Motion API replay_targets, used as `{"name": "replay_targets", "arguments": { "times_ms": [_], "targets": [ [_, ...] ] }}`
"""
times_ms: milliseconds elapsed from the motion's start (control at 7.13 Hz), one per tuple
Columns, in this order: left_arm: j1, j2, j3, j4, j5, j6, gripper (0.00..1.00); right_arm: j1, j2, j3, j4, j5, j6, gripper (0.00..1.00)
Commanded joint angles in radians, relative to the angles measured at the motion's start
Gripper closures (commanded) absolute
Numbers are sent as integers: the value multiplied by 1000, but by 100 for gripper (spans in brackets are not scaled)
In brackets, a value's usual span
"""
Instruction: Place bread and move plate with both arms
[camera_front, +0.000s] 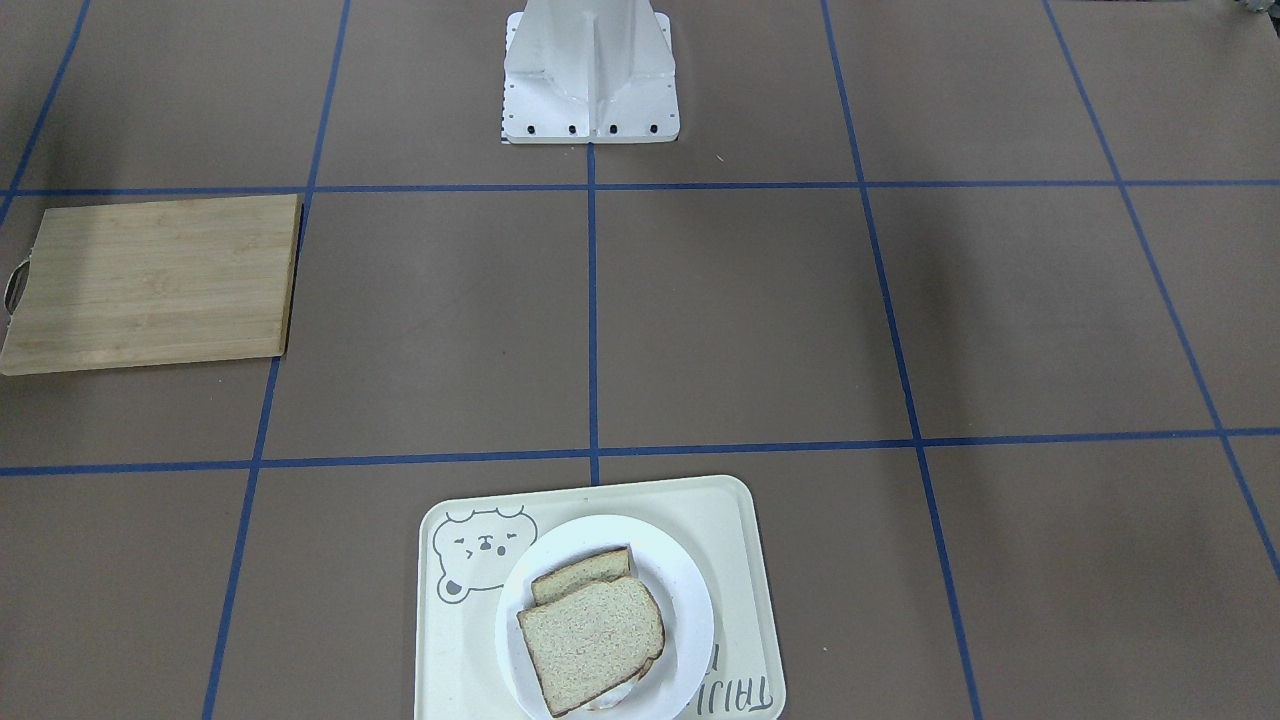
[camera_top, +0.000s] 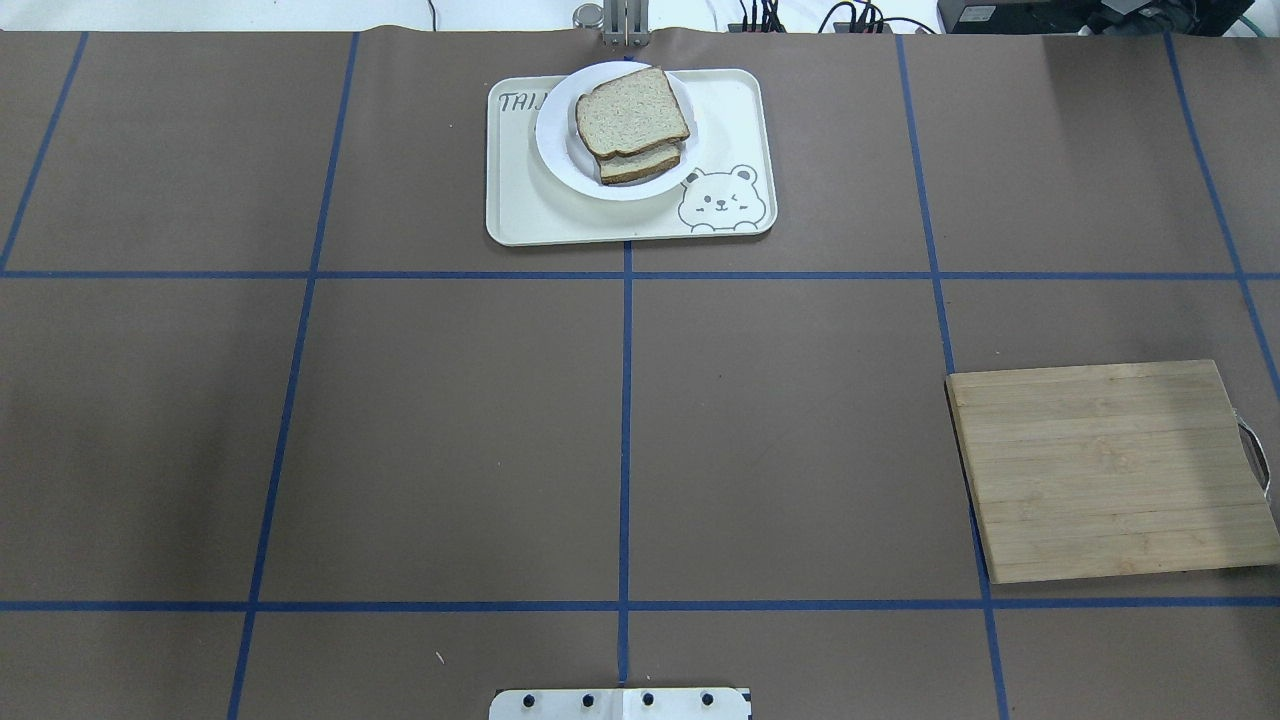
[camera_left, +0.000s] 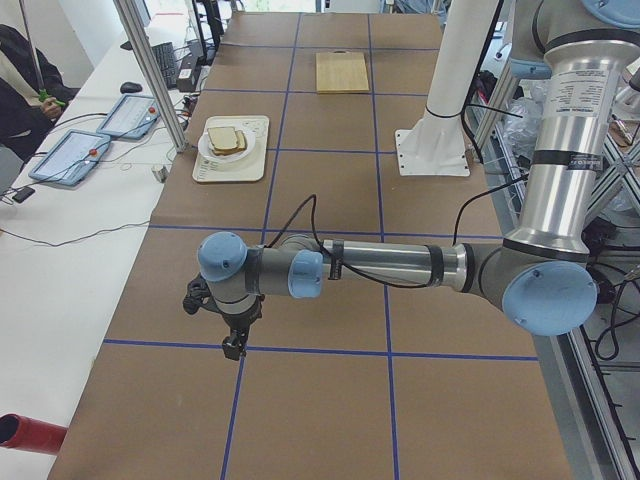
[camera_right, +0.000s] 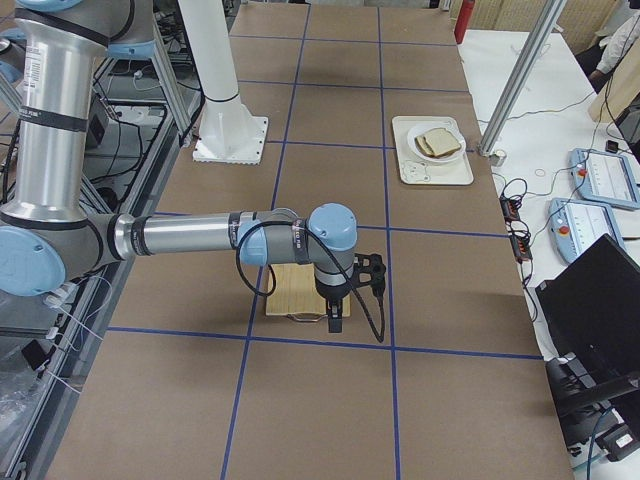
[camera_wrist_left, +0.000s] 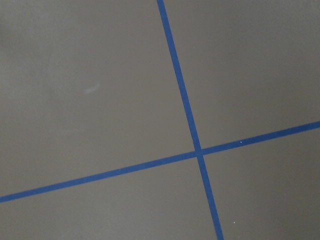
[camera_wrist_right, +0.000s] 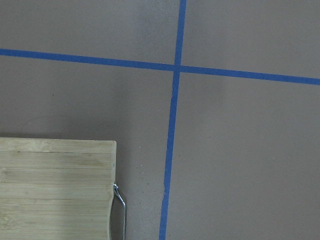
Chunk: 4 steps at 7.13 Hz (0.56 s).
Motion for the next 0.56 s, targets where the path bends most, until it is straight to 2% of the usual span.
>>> {"name": "replay_targets", "arguments": {
  "times_ms": [0, 421],
  "targets": [
    [0, 121, -123, -2, 0, 0, 2, 0, -3, 6, 0, -1, 0, 0],
    [0, 129, -125, -2, 1, 0, 2, 0, -4, 1, 2, -2, 1, 0]
  ]
}}
